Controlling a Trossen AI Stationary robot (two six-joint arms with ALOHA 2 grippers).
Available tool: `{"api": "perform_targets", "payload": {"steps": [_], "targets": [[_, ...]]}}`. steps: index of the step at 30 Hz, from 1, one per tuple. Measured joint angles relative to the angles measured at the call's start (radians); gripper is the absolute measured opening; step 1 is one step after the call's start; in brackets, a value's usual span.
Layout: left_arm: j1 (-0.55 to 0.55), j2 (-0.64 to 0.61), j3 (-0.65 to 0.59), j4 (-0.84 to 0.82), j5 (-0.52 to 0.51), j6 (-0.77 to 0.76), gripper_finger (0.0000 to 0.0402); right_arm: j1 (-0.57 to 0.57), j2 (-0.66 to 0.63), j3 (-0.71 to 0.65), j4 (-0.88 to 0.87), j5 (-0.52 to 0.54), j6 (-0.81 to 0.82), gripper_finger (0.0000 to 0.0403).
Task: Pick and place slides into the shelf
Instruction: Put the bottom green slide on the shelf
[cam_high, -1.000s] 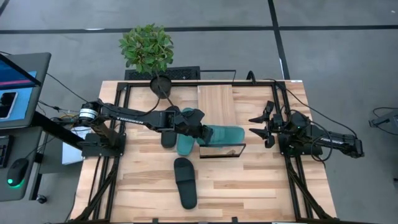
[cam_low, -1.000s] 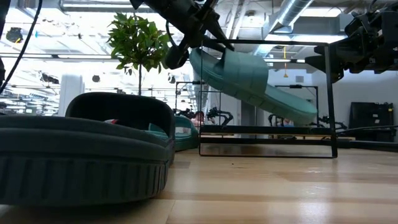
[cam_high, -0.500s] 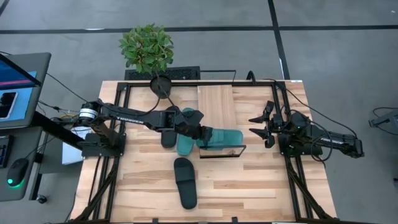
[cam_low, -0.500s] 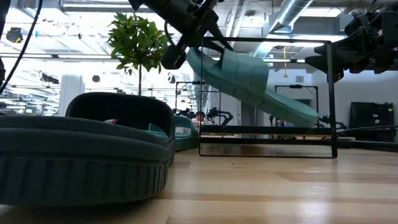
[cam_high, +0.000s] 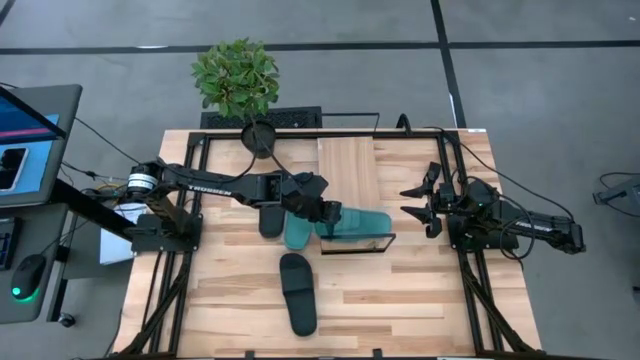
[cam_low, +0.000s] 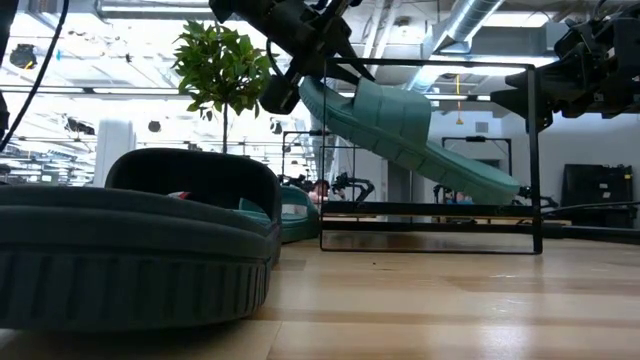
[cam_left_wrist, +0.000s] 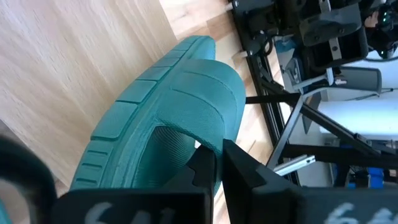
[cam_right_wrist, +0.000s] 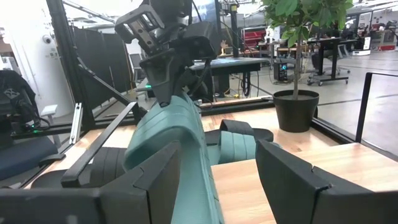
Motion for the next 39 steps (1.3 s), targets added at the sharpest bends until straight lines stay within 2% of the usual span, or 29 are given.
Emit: {"api": "perform_targets", "payload": {"steps": [30,39], "targets": [[-0.008,0.0,0.0,-0.001,0.071,0.042,0.0,0.0,0.0,0.0,0.0,0.0,0.0,0.0201],[-0.012,0.0,0.0,-0.033,0.035,0.056,0.0042,0.0,0.0,0.0,0.0,0.0,0.0,0.0201]]}}
